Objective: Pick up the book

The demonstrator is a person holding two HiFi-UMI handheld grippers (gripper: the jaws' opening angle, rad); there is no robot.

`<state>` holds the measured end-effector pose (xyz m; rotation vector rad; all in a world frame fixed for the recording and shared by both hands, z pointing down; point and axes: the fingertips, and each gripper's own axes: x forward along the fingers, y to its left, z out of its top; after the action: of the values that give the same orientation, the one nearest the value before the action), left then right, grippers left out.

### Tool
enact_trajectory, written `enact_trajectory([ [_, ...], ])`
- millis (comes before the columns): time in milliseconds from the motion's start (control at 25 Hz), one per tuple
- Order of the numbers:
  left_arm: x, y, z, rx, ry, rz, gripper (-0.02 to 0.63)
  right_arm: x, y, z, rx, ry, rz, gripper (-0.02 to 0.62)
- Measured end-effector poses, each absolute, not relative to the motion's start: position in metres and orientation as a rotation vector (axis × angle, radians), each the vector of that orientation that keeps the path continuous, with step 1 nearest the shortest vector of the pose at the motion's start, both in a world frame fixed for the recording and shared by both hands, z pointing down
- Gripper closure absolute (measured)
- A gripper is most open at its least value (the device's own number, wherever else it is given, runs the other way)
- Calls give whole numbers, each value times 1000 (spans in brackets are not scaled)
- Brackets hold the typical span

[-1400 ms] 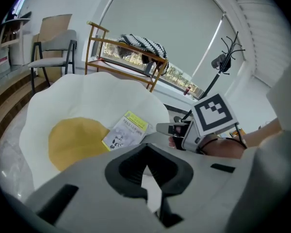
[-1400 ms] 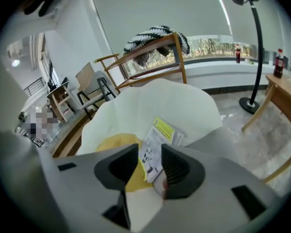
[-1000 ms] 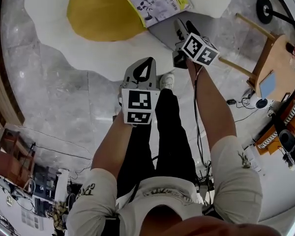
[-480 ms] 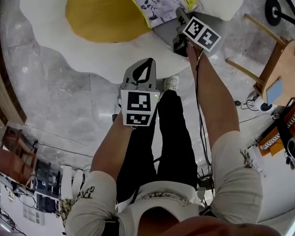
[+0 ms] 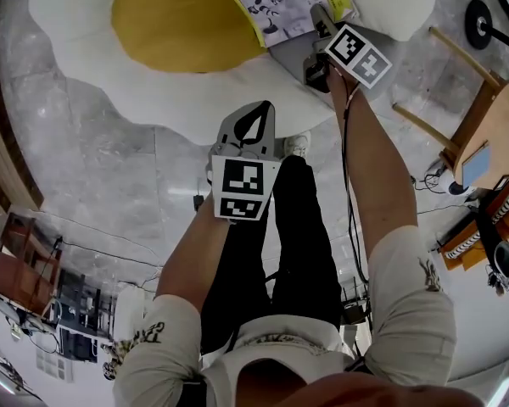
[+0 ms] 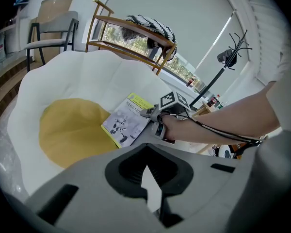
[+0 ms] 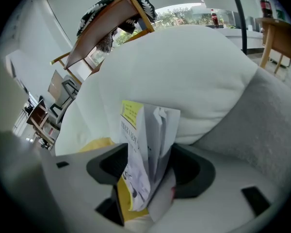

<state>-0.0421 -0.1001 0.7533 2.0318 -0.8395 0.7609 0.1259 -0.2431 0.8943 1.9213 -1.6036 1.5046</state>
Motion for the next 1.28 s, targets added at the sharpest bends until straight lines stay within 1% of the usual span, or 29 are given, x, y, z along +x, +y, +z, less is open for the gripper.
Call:
enact_trajectory([
  [240,-46,-97,764,2006,-848,765,589,126,-243,900,1849,-1695,1655,328],
  [440,-42,-94,770,2009,-839,779,589,121,-249,909,1815,-1714,1648,328],
  [600,-36,-90,772,2014,-830,786,589,105,-250,904,1703,-1852,1578,334],
  [680,-35,-89,774,2015,-829,791,589,81,-247,905,1533,-1944,1457,376],
  [720,-35,-88,775,2015,-828,795,589,70,-246,908,1481,-1961,1401,377],
  [760,-36,-86,776,2014,-827,800,589,65,-247,912,1474,-1958,1382,379],
  [920,-37,-82,778,2013,-821,811,589,68,-256,922,1620,-1890,1485,379],
  [1080,-44,-79,783,2009,-825,813,589,70,-263,927,1711,-1855,1464,380],
  [1120,-46,-79,784,2006,-828,812,589,73,-263,929,1737,-1837,1471,399],
  [1200,-48,-79,786,1999,-834,809,589,77,-263,932,1778,-1800,1472,462],
  [1280,-49,-80,788,1999,-841,806,589,78,-264,933,1793,-1790,1455,474],
])
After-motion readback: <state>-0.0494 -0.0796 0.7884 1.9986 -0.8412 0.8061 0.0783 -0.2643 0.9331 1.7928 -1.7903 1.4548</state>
